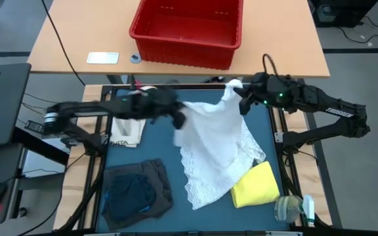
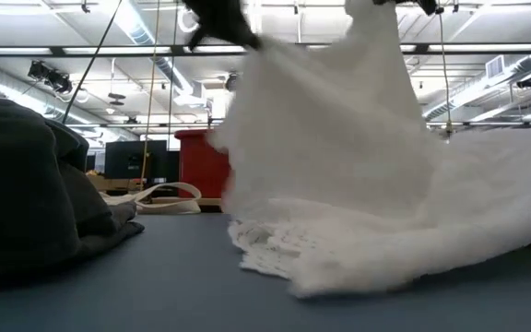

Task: Fold laundry
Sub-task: Fold the white shirt

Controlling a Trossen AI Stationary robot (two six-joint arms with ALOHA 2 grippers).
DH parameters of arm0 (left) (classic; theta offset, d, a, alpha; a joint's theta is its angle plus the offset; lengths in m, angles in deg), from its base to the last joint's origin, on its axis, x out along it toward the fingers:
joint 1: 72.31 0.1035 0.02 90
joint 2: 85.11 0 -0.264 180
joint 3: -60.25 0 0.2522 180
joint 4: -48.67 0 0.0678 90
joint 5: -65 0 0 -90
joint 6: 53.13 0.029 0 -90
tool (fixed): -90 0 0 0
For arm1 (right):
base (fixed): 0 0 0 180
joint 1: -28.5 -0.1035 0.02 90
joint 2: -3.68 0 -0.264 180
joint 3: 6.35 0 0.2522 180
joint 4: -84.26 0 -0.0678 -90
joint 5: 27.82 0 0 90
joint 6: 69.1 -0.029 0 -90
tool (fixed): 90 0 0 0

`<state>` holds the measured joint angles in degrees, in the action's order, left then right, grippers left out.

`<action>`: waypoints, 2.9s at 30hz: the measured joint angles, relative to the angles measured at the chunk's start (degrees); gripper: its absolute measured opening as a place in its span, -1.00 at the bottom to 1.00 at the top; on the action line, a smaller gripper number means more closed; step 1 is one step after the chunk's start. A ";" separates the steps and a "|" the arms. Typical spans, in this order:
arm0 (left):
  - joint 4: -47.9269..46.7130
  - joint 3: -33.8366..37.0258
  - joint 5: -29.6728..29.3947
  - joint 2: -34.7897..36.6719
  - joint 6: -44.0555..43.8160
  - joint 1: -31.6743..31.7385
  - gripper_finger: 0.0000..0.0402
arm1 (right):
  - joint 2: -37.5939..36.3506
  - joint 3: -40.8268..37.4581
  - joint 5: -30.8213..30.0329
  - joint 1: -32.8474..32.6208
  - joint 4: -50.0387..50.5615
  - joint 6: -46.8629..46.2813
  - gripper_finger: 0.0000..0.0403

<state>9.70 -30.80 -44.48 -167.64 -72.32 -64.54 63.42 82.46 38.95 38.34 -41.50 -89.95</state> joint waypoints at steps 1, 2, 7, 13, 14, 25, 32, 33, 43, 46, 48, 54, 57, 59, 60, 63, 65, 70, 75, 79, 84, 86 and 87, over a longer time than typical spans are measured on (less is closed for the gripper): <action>-2.69 0.00 -1.95 3.17 0.35 -0.03 -0.99 | 0.00 0.00 -1.11 0.03 1.79 -0.04 -0.97; -5.22 0.00 -3.44 6.15 0.58 0.02 -0.99 | 0.00 0.00 -2.38 0.04 3.03 -0.04 -0.97; -8.93 -0.04 -3.96 17.07 3.91 1.53 -0.99 | -0.47 -0.04 -10.60 0.05 -0.52 5.04 -0.97; -6.19 -0.02 -3.74 24.31 8.16 1.67 -1.00 | -0.89 -0.04 -13.15 -0.01 -17.38 20.27 -0.97; -5.72 -0.02 -3.76 24.88 7.82 1.60 -1.00 | -0.92 -0.02 -13.13 0.01 -19.38 21.65 -0.97; -6.43 0.02 -2.97 22.11 5.87 -4.13 -1.00 | -0.90 -0.04 -14.51 1.67 -13.63 20.98 -0.97; -1.41 0.02 2.97 21.82 4.25 -4.84 -1.00 | -0.89 -0.04 -19.16 1.65 -14.78 21.31 -0.97; 0.05 0.02 4.56 22.01 4.23 -4.84 -1.00 | -0.88 -0.04 -19.39 1.65 -15.37 21.81 -0.97; -10.65 -1.25 -0.54 24.21 6.81 2.18 -1.00 | 5.62 0.01 -11.41 7.81 -24.10 20.63 -0.97; -14.35 -1.23 -0.70 24.80 8.11 7.57 -1.00 | 12.64 -0.03 -3.24 11.41 -31.25 20.61 -0.97; -15.39 -1.61 -0.73 25.67 11.38 11.27 -1.00 | 17.12 -0.07 1.12 12.80 -39.50 20.86 -0.97; -20.85 -15.20 -0.28 26.33 23.93 21.83 -1.00 | 26.93 8.11 11.83 14.89 -62.96 25.84 -0.97; -21.41 -24.70 0.83 25.98 26.60 24.18 -1.00 | 29.70 16.68 18.42 14.75 -65.34 30.01 -0.97; -21.32 -30.09 3.23 25.90 25.79 24.24 -1.00 | 30.16 21.98 20.18 14.40 -58.84 31.41 -0.97; -21.29 -32.24 4.73 25.69 24.23 24.11 -1.00 | 30.16 24.02 19.86 14.15 -53.95 31.58 -0.97; -22.32 -34.64 13.05 25.20 16.83 23.15 -1.00 | 28.99 28.66 12.87 13.14 -33.59 28.86 -0.97; -23.85 -33.30 18.32 24.37 10.88 22.07 -1.00 | 27.68 30.88 8.12 12.95 -17.12 22.17 -0.97; -23.18 -20.80 25.77 19.65 -6.04 14.72 -1.00 | 25.10 31.60 12.30 16.26 21.57 9.80 -0.97; -6.34 -3.92 28.18 11.33 -18.05 4.33 -0.98 | 25.16 28.15 13.83 17.46 42.60 9.23 -0.97; 14.76 2.96 36.60 1.62 -26.99 -0.03 -0.95 | 24.29 20.83 16.28 18.73 49.37 9.00 -0.89; 27.93 3.04 44.84 -9.39 -34.04 -3.21 -0.93 | 21.21 9.53 25.41 18.83 48.48 9.89 -0.64; 28.61 2.03 45.79 -11.58 -34.27 -4.03 -0.89 | 20.03 6.10 28.49 18.81 48.59 9.74 -0.52; 28.75 1.58 46.03 -12.04 -34.19 -4.27 -0.86 | 19.50 4.78 29.61 18.81 48.61 9.07 -0.46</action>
<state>38.45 -29.23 1.55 -179.68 -106.50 -68.81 82.92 87.24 68.56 57.14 7.11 -80.88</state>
